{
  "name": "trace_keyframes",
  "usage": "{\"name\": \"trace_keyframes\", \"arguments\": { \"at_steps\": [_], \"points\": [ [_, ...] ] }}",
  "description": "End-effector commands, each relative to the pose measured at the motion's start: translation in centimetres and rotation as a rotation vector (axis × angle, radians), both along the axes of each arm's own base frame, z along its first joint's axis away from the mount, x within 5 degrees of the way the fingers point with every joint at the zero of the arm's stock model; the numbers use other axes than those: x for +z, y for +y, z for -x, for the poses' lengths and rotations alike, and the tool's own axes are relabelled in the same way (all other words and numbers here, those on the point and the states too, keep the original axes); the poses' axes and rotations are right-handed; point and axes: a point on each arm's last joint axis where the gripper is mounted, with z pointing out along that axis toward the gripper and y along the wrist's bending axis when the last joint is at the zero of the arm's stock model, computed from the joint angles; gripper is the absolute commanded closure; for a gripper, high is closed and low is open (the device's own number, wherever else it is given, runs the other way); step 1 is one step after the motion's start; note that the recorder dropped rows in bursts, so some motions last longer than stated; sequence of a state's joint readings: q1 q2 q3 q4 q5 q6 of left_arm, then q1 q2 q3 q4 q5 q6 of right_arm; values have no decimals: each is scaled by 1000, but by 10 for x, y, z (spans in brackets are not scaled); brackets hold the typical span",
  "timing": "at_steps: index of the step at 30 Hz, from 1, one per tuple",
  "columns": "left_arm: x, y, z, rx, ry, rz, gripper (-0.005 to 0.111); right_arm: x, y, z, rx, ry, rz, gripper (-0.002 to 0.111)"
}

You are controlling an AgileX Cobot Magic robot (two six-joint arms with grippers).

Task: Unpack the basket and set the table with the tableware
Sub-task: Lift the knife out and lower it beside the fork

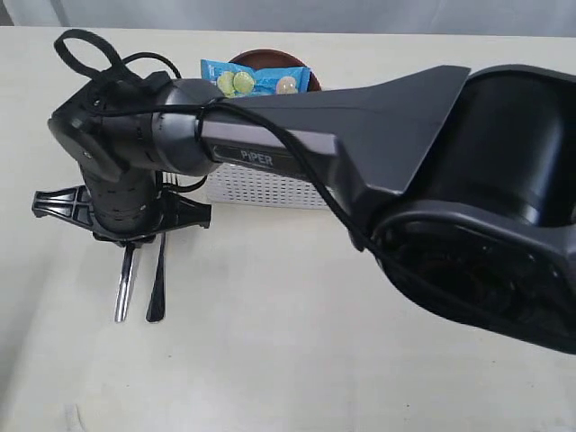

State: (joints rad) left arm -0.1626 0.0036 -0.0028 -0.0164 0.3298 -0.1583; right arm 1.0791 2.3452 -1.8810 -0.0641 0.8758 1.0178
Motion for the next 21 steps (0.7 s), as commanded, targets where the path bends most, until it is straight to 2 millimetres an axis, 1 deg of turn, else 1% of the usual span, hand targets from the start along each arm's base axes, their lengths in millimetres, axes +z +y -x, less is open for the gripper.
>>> {"name": "trace_keyframes", "arguments": {
  "at_steps": [1,21],
  "points": [
    [0,0,0,1,-11,5,107,-4,-1,-5,4,-13,5,109],
    [0,0,0,1,-11,5,107,-4,-3,-13,8,-55,-1,108]
  ]
}}
